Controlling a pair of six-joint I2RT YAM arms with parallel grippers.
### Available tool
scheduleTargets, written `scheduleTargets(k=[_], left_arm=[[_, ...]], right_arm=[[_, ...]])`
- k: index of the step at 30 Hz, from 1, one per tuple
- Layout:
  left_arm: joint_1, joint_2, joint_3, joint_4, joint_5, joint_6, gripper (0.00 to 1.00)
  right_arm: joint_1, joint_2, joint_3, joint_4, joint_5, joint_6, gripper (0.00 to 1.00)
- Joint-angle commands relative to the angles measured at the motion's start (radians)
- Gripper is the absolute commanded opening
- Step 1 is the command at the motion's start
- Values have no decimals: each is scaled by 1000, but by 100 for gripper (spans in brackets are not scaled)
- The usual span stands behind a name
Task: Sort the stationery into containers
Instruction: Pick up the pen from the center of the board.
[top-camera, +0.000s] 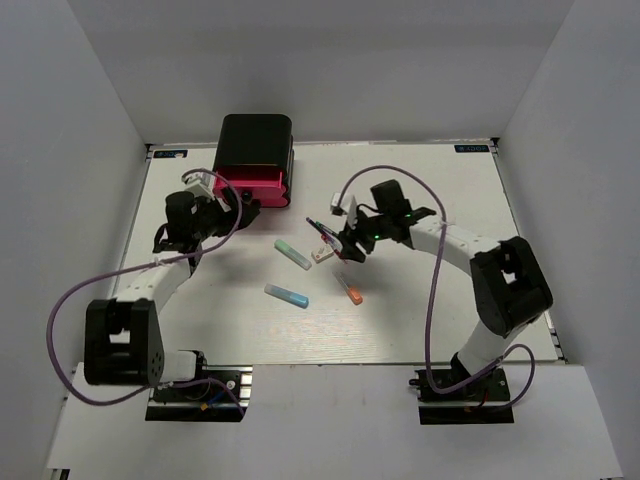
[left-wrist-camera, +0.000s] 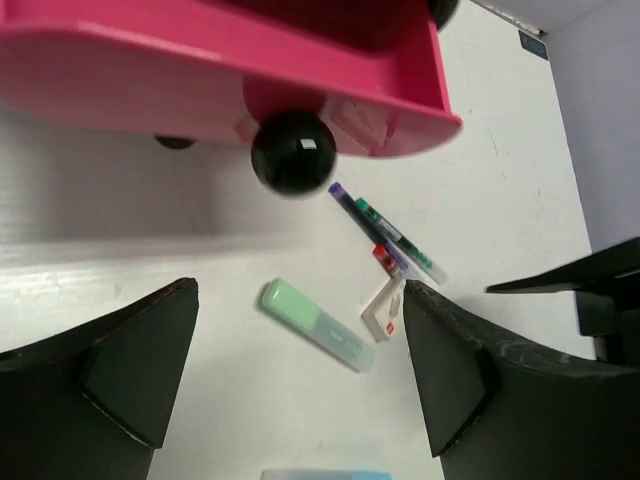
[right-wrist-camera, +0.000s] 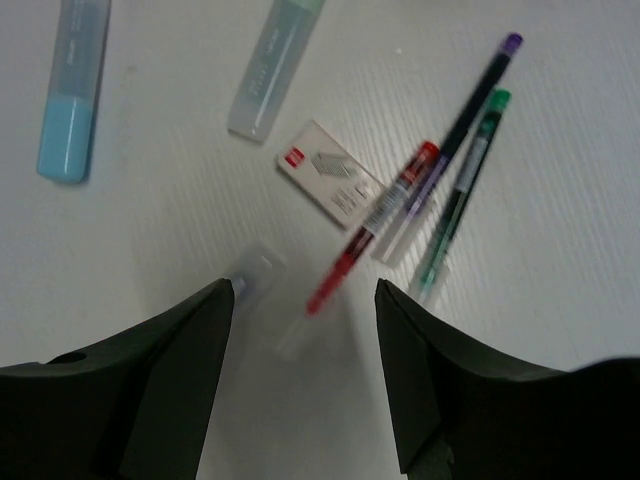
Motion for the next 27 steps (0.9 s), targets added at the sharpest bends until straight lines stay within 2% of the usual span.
scheduleTargets(k=[1,6,8,16,23,27], left_arm=[[-2,-152,-45,-84,-37,56,94],[7,-325,-132,-202,-78,56,95],[7,-414,-166,-234,-92,24,95],[7,-704,-302,-375,-179,-99,97],[7,-783,-325,-466,-201,-122,98],[7,-783,-325,-500,-201,-122,98]], right_arm=[[96,56,59,131,128,158,65],[206,165,167,164,235,267,65],[228,229,232,183,315,309,65],[340,384,334,190,451,365,66],[386,418,317,233,502,363,66],[392,424,293,237,527,357,53]])
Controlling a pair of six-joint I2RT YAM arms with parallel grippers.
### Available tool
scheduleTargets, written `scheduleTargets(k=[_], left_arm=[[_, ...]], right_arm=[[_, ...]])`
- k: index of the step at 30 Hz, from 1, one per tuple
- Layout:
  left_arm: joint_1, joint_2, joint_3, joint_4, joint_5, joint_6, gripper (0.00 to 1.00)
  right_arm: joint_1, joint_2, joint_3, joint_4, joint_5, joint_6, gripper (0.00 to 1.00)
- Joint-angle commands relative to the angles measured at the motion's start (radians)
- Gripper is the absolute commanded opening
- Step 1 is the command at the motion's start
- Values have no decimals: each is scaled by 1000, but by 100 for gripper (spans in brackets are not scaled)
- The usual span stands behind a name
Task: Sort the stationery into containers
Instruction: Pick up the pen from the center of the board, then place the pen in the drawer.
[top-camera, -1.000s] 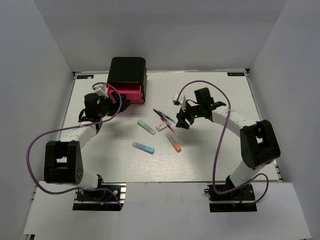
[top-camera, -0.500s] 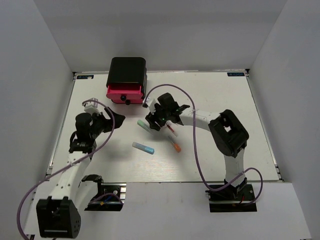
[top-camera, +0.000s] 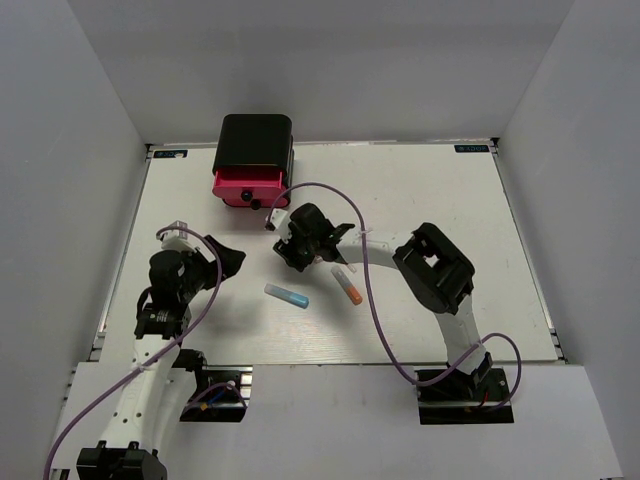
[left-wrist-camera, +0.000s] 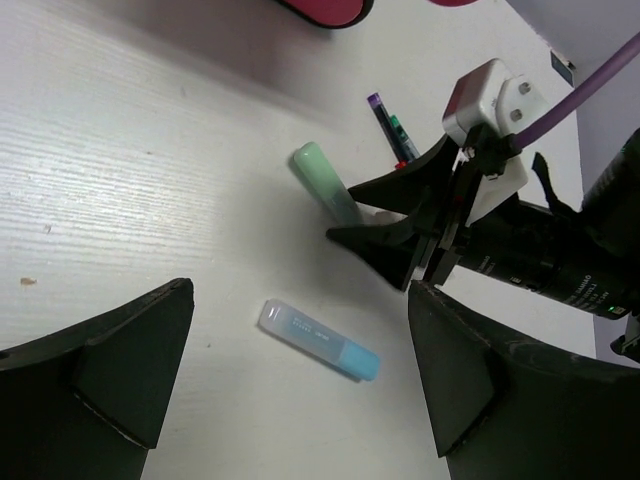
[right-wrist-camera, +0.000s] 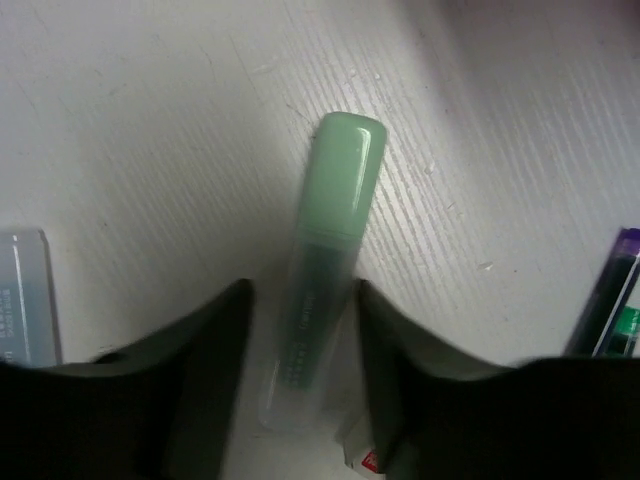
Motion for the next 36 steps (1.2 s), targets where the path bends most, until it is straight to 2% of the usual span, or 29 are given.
scheduleTargets(k=[1,6,7,9,13,18,21,28,31,36], left_arm=[[5,-11,-3,-45,-17,-8,98],[5,-32,-24,-56,-8,-40,98],[5,-44,-33,-56,1,-55,98],[5,-57,-42,-56,11,-64,98],[5,-66,-75,-37,32,-136,98],[5,-66,-95,-4,55,-173,98],[5,-66,-104,-3,55,-173,98],[5,-57,-104,-3,64,-173,98],[5,-57,-104,-3,64,-173,98],[5,-57,-104,-3,64,-173,98]], right_arm=[[1,2,-12,42,37,3,43],[-10,-77,-40,-30,-107,-57,22],[-11,-94,-57,-42,-156,-93,12],[-16,-186,-74,-42,-210,-157,0],[-23,-298,-45,-24,-274,-290,0],[-42,-312,139,-39,-304,-321,0],[-45,-291,204,31,-296,-336,0],[-76,-116,397,161,-267,-330,0],[-80,-62,431,313,-264,-315,0],[-88,89,599,327,-251,-287,0]])
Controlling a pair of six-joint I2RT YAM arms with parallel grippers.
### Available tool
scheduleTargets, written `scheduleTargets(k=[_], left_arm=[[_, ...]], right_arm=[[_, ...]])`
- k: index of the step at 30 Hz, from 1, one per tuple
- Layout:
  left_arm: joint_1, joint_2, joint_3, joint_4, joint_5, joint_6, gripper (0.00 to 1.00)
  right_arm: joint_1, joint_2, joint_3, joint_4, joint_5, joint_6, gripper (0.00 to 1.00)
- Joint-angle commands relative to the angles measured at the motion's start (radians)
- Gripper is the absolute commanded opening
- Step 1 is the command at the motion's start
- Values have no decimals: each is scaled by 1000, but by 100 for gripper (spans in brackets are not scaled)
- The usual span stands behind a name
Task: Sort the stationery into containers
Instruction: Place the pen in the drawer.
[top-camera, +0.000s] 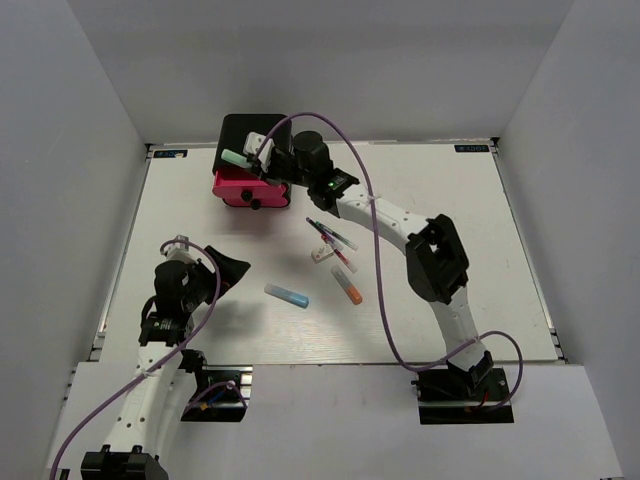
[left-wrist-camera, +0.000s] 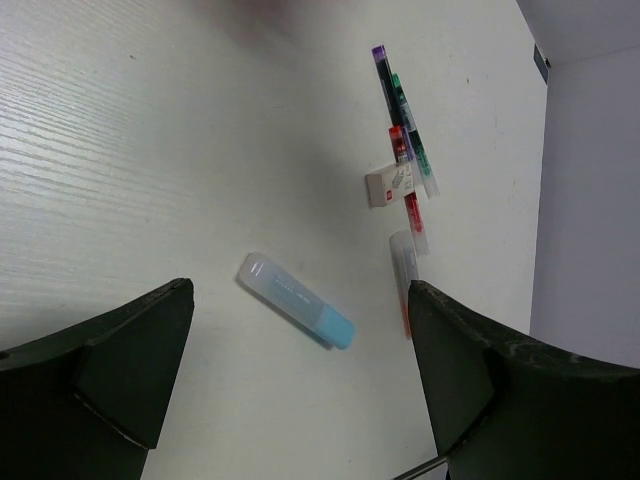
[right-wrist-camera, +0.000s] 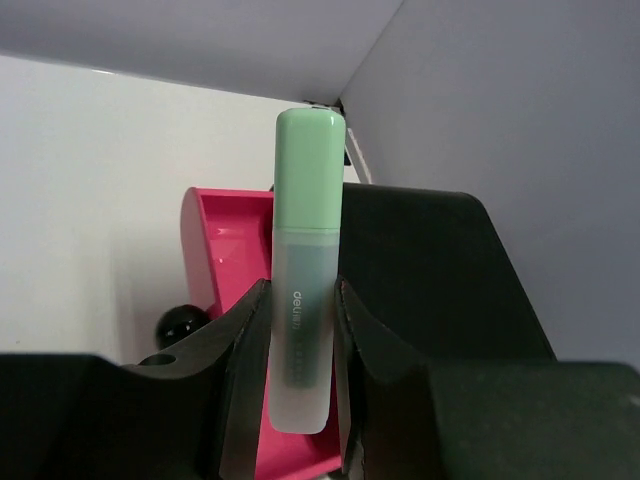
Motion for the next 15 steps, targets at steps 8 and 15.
scheduleTargets(k=[8,15], left_arm=[[5,29,-5,38,24,-4,98],[5,60,-5,70,33,-4,98]], right_arm=[[-12,100,83,145,-4,44,0],[-24,83,60,143,-1,41,29]])
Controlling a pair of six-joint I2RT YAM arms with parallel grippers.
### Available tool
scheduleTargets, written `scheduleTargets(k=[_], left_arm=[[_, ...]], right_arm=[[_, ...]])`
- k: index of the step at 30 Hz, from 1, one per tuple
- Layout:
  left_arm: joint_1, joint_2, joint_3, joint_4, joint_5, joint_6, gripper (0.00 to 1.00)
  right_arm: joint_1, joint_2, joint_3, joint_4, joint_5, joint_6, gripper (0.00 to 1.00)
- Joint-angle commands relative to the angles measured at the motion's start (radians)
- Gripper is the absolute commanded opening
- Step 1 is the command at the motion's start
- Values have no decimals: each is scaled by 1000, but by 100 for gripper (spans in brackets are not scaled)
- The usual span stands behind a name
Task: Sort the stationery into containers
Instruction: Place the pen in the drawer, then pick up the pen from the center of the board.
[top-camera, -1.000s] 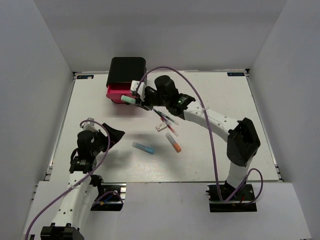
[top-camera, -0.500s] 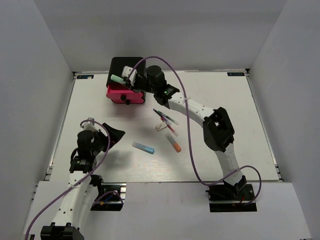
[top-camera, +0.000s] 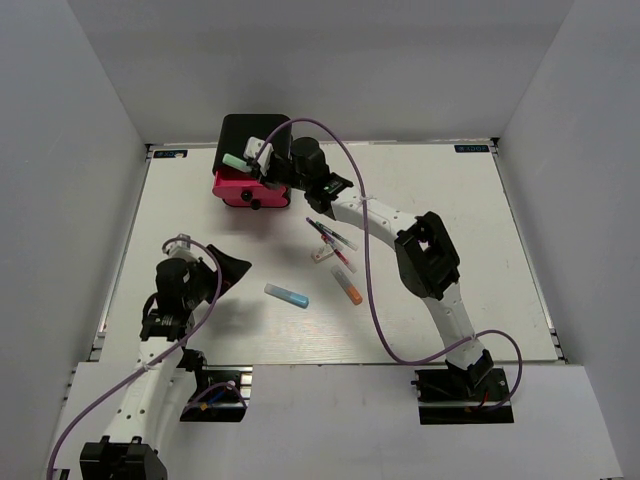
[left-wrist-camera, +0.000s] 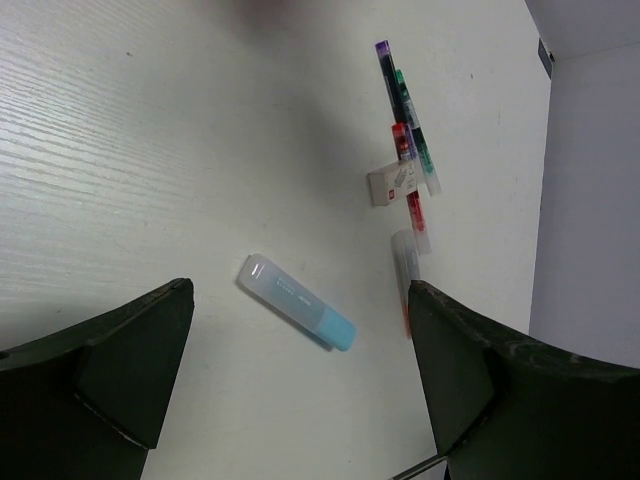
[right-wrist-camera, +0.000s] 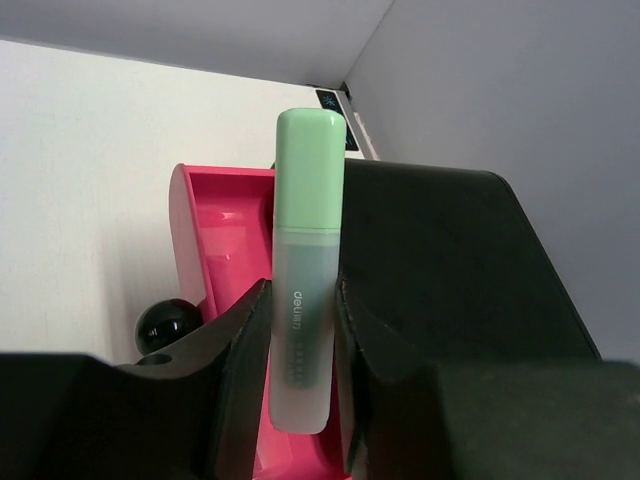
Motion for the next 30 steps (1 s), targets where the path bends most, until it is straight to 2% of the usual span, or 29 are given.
scheduleTargets(k=[1,3,10,16,18,21,22,23,24,27,28,30], left_arm=[[5,24,-5,52,23,-4,98],[5,36,-5,64,32,-4,98],[5,56,5,84,33,-4,98],[5,56,5,94,65,-4,93],[5,56,5,81,65,-4,87],[5,85,23,60,74,-15,67],[5,96,35,60,88,-24,61],[-4,124,49,49,101,-24,50],[-4,137,61,49,112,-33,46],[-4,196,84,38,148,-56,44],[-4,208,84,38,148,-67,44],[-4,236,103,0,157,-79,44]], right_arm=[[-7,-30,20,67,-6,18,34],[-11,-40,18,67,-7,30,40],[-21,-49,11,64,-10,35,44],[-31,-104,-23,55,-27,71,43],[-39,-161,-61,23,-47,97,31],[-56,-256,-147,-60,-133,133,12],[-63,-274,-167,-87,-153,125,9],[-68,-337,-219,-153,-173,114,9],[-70,-360,-275,-176,-222,107,9],[-68,-458,-385,-322,-273,49,27],[-67,-492,-464,-347,-274,38,39],[-68,-530,-515,-420,-262,24,46]])
